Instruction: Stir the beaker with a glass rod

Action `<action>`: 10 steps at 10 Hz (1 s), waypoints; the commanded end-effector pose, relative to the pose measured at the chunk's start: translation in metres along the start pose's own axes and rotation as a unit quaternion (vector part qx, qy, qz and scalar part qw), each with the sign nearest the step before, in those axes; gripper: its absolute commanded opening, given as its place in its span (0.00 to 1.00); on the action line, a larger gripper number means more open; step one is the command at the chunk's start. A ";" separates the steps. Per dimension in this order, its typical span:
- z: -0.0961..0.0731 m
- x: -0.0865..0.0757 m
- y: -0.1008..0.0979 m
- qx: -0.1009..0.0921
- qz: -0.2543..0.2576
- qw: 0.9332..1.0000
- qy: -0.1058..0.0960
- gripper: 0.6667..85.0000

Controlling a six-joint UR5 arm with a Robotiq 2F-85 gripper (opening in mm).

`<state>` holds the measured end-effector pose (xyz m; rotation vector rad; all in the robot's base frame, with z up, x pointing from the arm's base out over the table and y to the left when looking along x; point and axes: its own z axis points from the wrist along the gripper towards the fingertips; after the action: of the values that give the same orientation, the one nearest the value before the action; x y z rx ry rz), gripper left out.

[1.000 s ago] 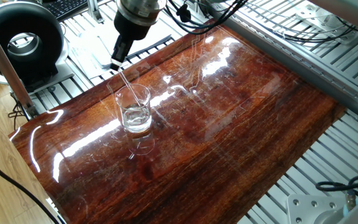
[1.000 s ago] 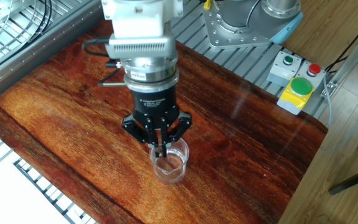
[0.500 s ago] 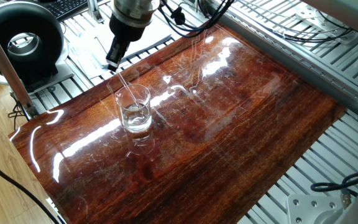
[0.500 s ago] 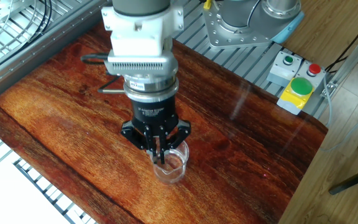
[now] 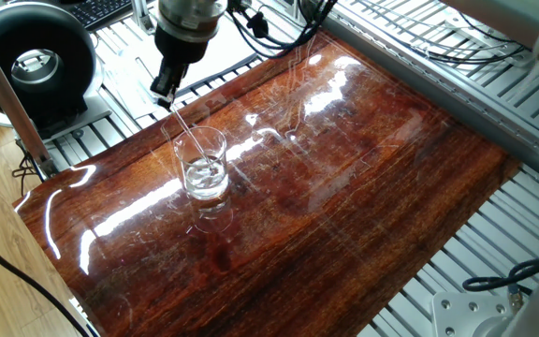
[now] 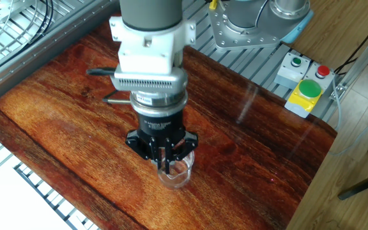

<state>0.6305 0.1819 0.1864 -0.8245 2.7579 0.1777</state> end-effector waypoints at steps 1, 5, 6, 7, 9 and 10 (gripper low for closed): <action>0.003 -0.014 0.005 0.004 0.011 1.000 0.002 0.00; 0.002 -0.017 0.005 0.007 0.004 1.000 0.008 0.00; 0.002 -0.016 0.004 0.008 0.000 1.000 0.009 0.00; 0.002 -0.016 0.003 0.010 -0.007 1.000 0.010 0.02; 0.003 -0.020 0.005 0.009 -0.018 1.000 0.009 0.07; 0.003 -0.022 0.006 0.009 -0.020 1.000 0.006 0.11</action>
<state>0.6431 0.1938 0.1875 -0.8619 2.7618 0.1281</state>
